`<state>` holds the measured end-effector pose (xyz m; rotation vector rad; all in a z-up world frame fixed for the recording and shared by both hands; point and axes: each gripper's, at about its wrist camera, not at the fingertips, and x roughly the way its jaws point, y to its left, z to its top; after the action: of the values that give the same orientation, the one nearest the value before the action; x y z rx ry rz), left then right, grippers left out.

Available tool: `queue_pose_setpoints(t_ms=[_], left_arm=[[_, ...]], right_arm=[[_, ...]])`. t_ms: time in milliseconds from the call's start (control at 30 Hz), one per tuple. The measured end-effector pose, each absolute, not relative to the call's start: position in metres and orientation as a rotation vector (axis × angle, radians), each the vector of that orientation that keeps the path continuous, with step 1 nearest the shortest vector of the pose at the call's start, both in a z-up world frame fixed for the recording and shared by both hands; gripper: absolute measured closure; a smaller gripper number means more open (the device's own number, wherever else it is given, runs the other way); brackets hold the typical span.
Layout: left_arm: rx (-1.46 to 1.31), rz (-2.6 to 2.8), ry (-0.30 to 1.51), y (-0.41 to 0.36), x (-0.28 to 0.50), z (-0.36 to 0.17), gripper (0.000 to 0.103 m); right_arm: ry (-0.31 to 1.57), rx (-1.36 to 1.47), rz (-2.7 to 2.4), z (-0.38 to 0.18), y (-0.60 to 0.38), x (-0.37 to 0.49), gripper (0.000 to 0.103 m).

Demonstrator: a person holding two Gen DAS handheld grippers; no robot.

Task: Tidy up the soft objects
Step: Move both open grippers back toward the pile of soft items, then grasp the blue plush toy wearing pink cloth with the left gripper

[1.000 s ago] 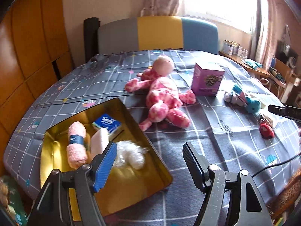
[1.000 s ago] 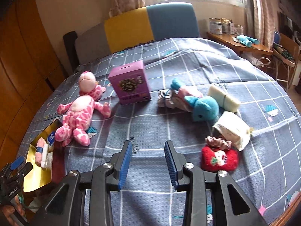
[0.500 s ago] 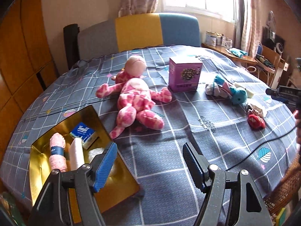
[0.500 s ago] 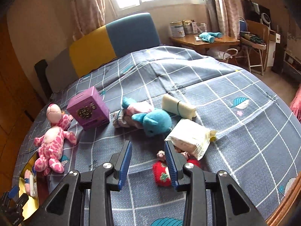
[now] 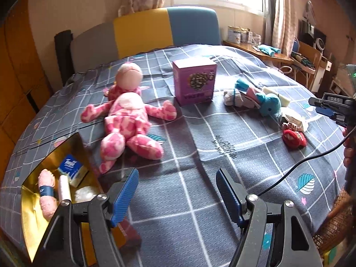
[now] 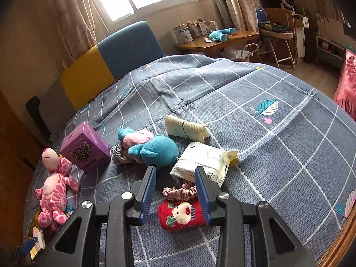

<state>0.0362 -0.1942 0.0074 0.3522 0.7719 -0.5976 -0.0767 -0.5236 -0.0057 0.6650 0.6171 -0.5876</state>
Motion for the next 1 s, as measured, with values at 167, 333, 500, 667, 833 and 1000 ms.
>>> queue_pose_setpoints(t_ms=[167,333,500,667,833,1000], left_arm=[[0.366,-0.633,0.789,-0.217,0.038,0.004,0.03],[0.385,-0.683,0.811,-0.245,0.04,-0.001,0.03],[0.367,-0.726,0.858,-0.274,0.046,-0.008,0.03],[0.333,-0.763,0.931,-0.301,0.058,-0.017,0.03],[0.237,-0.825,1.022,-0.331,0.075,-0.017,0.03],[0.18,-0.886,1.07,-0.373,0.086,-0.012,0.03]], right_arm=[[0.614,0.702,-0.59,-0.008,-0.527,-0.08,0.067],[0.608,0.724,-0.59,-0.01,-0.529,-0.082,0.067],[0.605,0.743,-0.581,-0.011,-0.531,-0.083,0.067],[0.587,0.765,-0.578,-0.01,-0.533,-0.087,0.067],[0.581,0.795,-0.564,-0.012,-0.536,-0.088,0.067],[0.54,0.823,-0.594,-0.01,-0.54,-0.097,0.065]])
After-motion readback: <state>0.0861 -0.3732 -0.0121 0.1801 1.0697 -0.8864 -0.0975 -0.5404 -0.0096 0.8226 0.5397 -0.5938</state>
